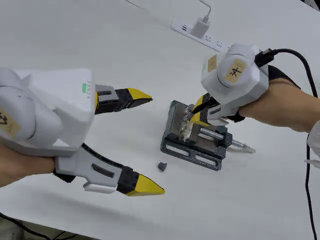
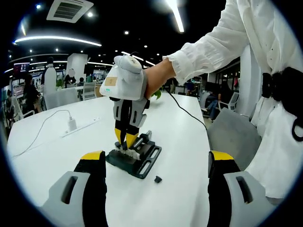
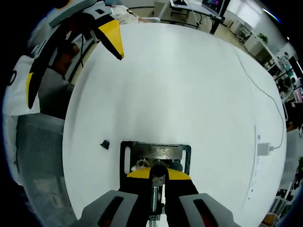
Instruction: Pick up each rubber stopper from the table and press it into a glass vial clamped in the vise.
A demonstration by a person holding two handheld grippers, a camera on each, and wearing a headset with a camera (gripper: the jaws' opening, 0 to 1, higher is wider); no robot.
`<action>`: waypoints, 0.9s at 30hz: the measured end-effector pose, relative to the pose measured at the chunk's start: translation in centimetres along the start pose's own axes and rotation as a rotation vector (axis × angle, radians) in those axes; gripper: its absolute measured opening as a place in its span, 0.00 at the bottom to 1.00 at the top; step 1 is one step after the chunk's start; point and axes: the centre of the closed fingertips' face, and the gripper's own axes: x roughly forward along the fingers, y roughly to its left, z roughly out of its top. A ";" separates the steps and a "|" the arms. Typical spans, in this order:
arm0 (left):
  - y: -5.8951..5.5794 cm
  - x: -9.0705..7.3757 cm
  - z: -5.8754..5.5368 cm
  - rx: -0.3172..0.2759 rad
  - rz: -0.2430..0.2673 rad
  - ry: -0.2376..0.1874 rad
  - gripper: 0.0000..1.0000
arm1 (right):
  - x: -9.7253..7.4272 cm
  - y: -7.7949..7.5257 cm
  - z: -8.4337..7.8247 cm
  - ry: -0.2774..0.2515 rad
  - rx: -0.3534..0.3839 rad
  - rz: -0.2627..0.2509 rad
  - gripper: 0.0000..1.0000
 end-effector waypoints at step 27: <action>-0.4 0.2 0.6 0.002 -0.012 -0.001 0.86 | 0.1 0.0 0.2 -0.022 0.025 -0.021 0.08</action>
